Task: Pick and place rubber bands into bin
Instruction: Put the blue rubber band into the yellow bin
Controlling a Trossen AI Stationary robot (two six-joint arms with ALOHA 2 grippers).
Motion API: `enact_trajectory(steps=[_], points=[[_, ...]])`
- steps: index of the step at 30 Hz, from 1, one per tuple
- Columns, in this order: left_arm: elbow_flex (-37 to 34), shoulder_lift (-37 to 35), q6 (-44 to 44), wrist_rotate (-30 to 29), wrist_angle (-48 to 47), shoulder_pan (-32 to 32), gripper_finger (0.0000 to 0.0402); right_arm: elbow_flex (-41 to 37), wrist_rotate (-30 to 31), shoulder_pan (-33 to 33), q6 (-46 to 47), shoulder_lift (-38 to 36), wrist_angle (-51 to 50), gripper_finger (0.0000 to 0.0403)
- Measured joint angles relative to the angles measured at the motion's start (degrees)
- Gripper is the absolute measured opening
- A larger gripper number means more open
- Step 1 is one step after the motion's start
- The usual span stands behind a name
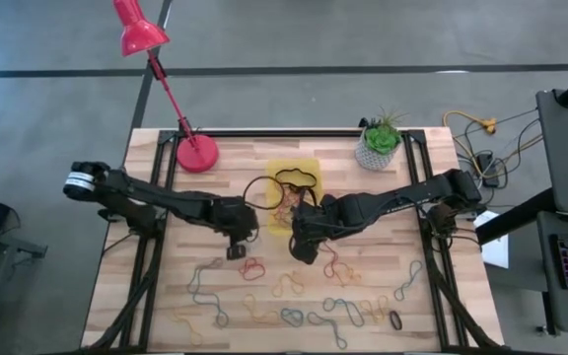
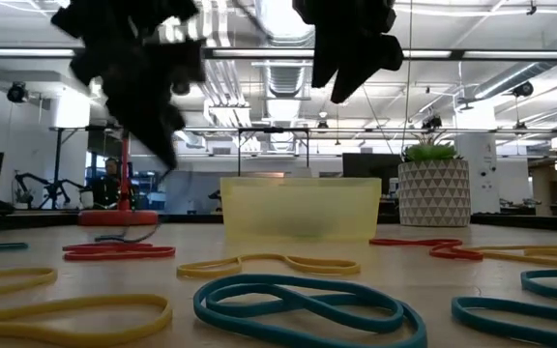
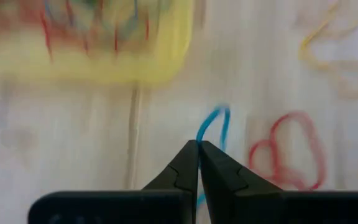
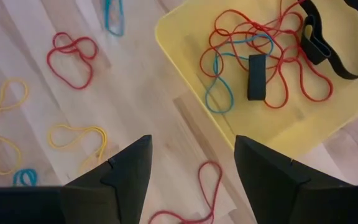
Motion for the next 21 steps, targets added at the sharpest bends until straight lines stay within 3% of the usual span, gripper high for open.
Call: enact_trajectory(steps=[10, 21], points=[[16.9, -1.1, 11.2, -1.3, 0.6, 4.4, 0.0000, 0.0, 0.0, 1.0, 3.5, -0.2, -7.1, 0.0215], [28.0, 14.6, 20.6, -0.7, -0.1, 13.6, 0.0000, -0.4, 1.5, 15.1, 13.9, -4.9, -29.0, 0.0215]])
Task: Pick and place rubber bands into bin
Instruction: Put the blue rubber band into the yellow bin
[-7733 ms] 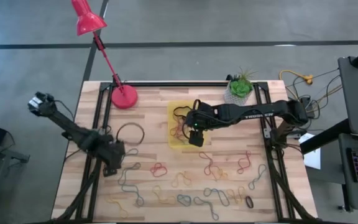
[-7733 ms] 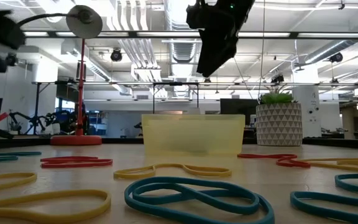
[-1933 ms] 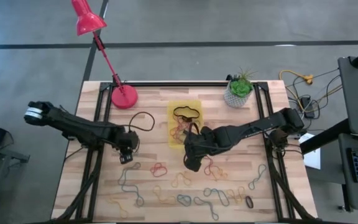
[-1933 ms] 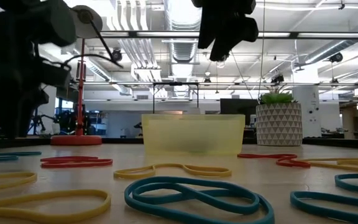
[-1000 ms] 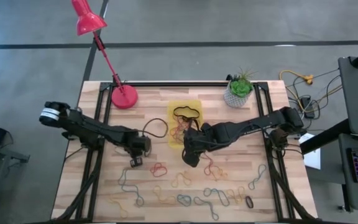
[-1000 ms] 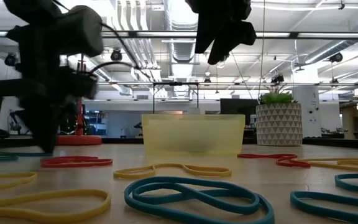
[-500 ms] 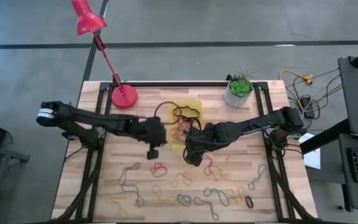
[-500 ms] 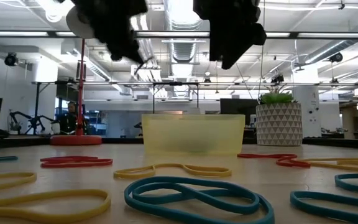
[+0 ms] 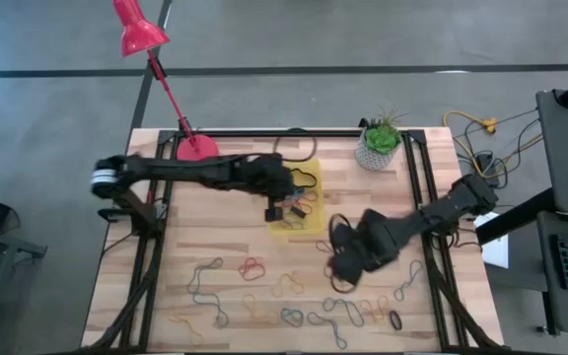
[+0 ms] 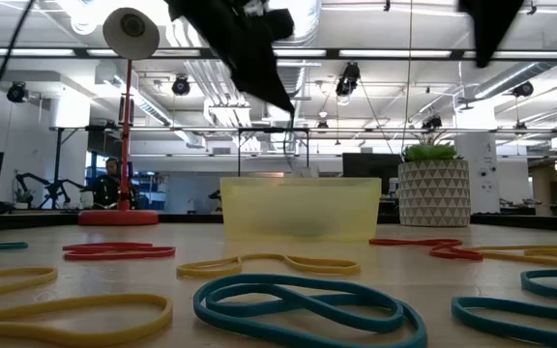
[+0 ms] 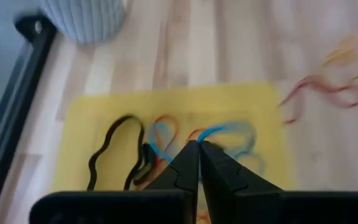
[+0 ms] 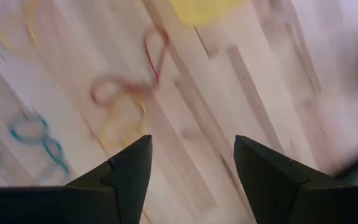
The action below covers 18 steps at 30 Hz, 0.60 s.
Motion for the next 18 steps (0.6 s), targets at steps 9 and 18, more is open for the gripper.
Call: enact_trajectory(steps=[9, 18], points=[[5.2, 11.5, 1.4, -0.4, -0.9, 3.7, 0.0029, -4.6, -9.2, 11.8, 8.4, -0.1, -1.2, 0.0215], [7.8, 9.6, -3.5, 0.7, -1.2, 3.6, 0.0158, -11.1, -18.3, 26.4, 9.8, -0.4, -0.7, 0.0215]])
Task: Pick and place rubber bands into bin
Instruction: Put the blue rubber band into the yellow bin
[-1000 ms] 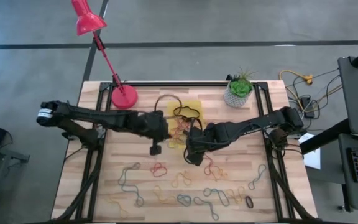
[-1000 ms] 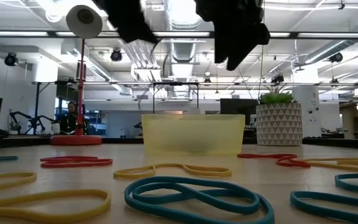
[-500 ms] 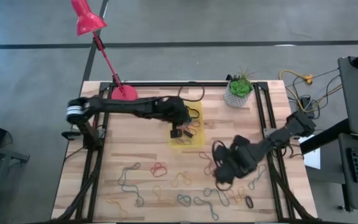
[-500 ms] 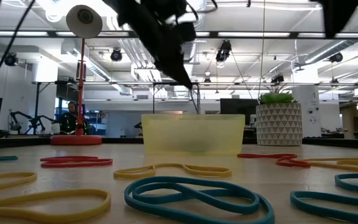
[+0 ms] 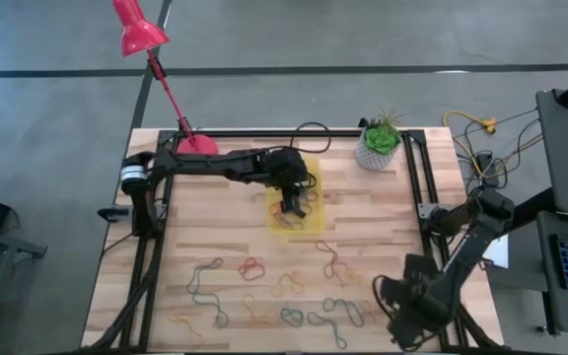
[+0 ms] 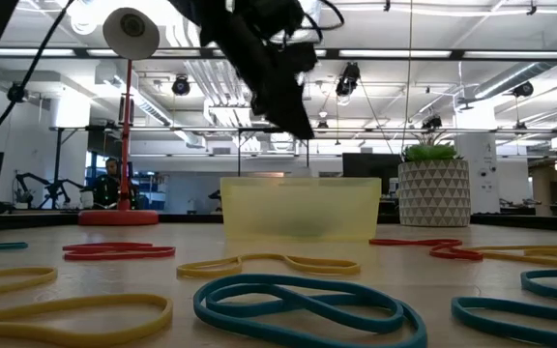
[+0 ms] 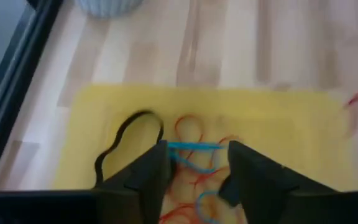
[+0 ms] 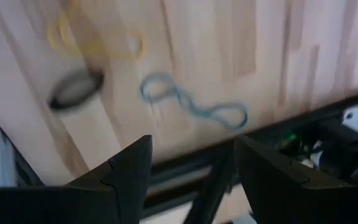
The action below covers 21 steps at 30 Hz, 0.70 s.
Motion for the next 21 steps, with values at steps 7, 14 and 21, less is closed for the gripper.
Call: enact_trajectory(steps=[7, 14, 21], points=[[-0.9, -6.5, -3.2, 4.4, -2.8, -1.8, 0.0208, -11.7, -7.3, 3.7, -8.0, -4.3, 8.7, 0.0215], [-1.2, -8.4, -3.5, 3.8, -4.3, -3.3, 0.0211, -24.1, -6.0, 3.3, -17.4, -10.7, 13.7, 0.0215], [-4.0, -12.3, -5.7, -0.1, -8.9, -8.2, 0.0211, -32.5, -4.4, 3.2, -23.9, -16.0, 20.3, 0.0215]])
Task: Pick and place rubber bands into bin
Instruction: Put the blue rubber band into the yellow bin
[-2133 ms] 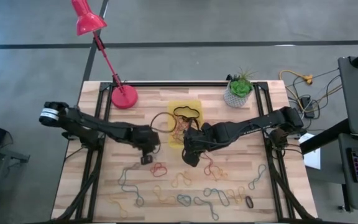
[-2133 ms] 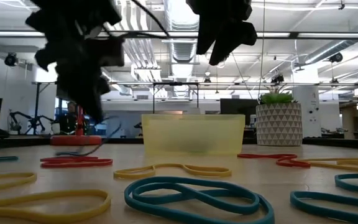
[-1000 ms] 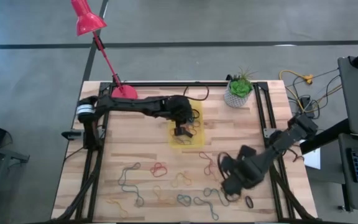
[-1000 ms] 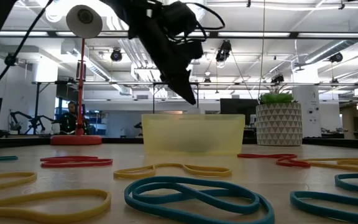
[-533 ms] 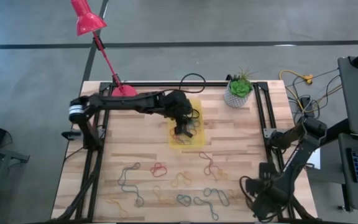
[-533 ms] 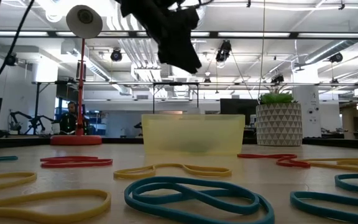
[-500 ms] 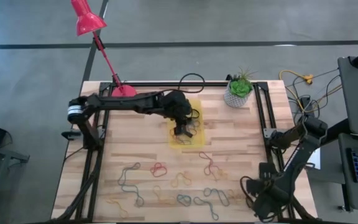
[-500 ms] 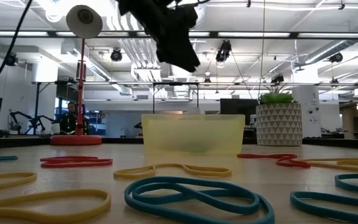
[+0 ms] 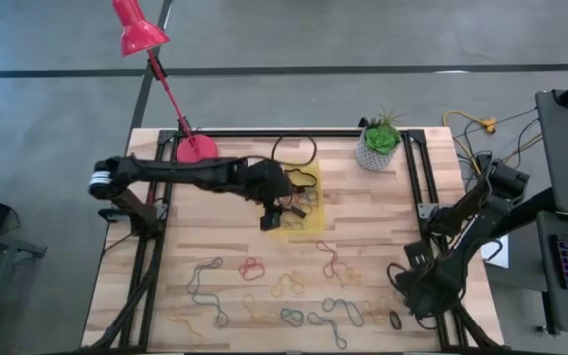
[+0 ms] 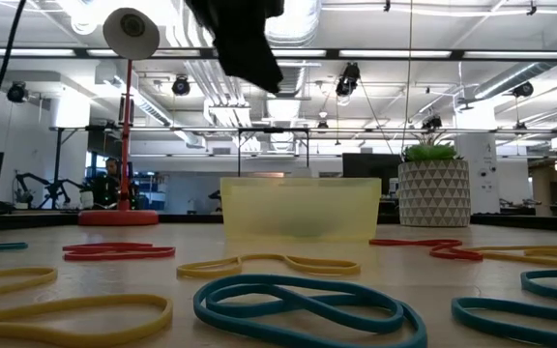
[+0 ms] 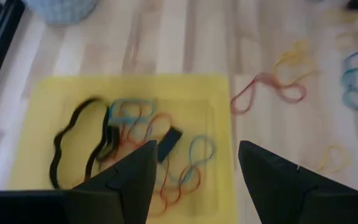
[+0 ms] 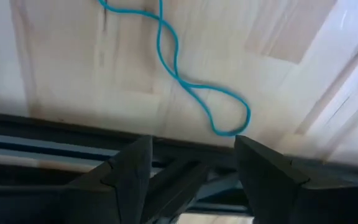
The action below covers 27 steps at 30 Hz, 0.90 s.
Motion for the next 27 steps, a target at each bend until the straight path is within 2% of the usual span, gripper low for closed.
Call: enact_trajectory(steps=[4, 12, 19, 22, 27], points=[[-3.7, -0.8, -4.4, -4.4, 0.7, -2.3, 0.0211, -2.3, 0.4, 0.0, -3.3, -1.0, 3.4, 0.0215], [-9.6, -0.8, -11.4, -5.1, 2.7, -4.0, 0.0211, -4.1, 0.2, -0.1, -9.5, 1.1, 12.6, 0.0215], [-9.8, -0.7, -12.5, -5.2, 5.0, -4.0, 0.0211, -3.9, -0.3, -1.3, -9.3, 2.2, 12.5, 0.0215], [-9.4, -0.7, -12.5, -5.2, 6.4, -4.0, 0.0211, -4.1, -2.8, -1.8, -8.2, 2.2, 13.1, 0.0213], [-9.3, -0.7, -12.6, -3.9, 7.1, -4.0, 0.0211, -6.9, -5.5, -2.1, -5.9, 2.2, 17.0, 0.0184]])
